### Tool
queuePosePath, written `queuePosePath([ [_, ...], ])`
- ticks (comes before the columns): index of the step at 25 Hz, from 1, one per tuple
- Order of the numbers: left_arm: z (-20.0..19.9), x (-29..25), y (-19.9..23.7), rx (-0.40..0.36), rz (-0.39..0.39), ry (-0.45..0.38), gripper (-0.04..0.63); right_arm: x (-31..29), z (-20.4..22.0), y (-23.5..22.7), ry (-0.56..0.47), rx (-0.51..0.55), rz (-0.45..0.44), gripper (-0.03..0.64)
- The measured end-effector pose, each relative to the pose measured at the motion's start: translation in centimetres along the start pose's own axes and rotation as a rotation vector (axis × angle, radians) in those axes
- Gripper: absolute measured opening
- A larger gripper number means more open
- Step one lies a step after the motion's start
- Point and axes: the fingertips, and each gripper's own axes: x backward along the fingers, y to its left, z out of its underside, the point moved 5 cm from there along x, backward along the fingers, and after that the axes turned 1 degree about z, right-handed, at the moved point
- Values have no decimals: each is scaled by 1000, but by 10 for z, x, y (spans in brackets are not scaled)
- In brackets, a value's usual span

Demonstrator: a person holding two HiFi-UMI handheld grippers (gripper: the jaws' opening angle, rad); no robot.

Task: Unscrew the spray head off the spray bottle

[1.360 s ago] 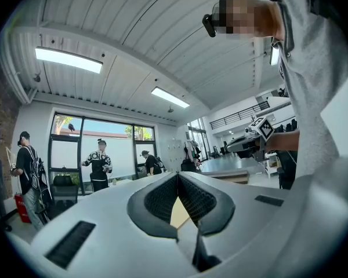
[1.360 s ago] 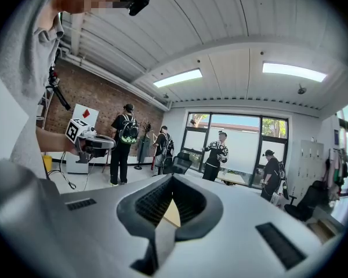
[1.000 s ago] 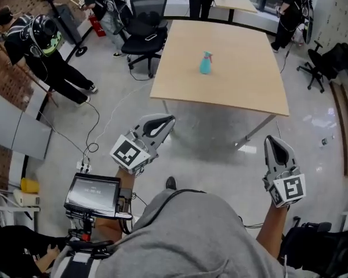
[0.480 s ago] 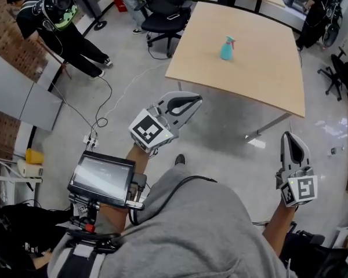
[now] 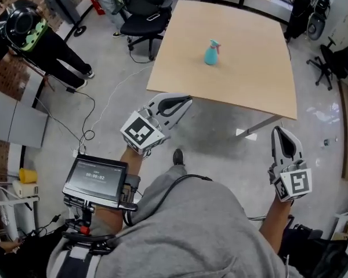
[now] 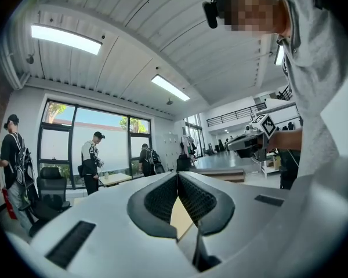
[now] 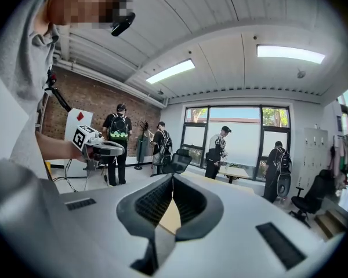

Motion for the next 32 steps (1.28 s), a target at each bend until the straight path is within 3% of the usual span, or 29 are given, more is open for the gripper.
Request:
queuePosePath([
  [8, 35, -50, 128, 53, 40, 4, 5, -121, -23, -34, 6, 5, 46, 5],
  [12, 57, -67, 176, 103, 42, 33, 5, -171, -22, -38, 48, -14, 26, 5],
  [21, 78, -128, 230, 153, 22, 57, 5, -246, -20, -97, 83, -33, -28, 5],
  [32, 86, -235, 259, 172, -93, 73, 5, -329, -10, -192, 63, -45, -245, 5],
])
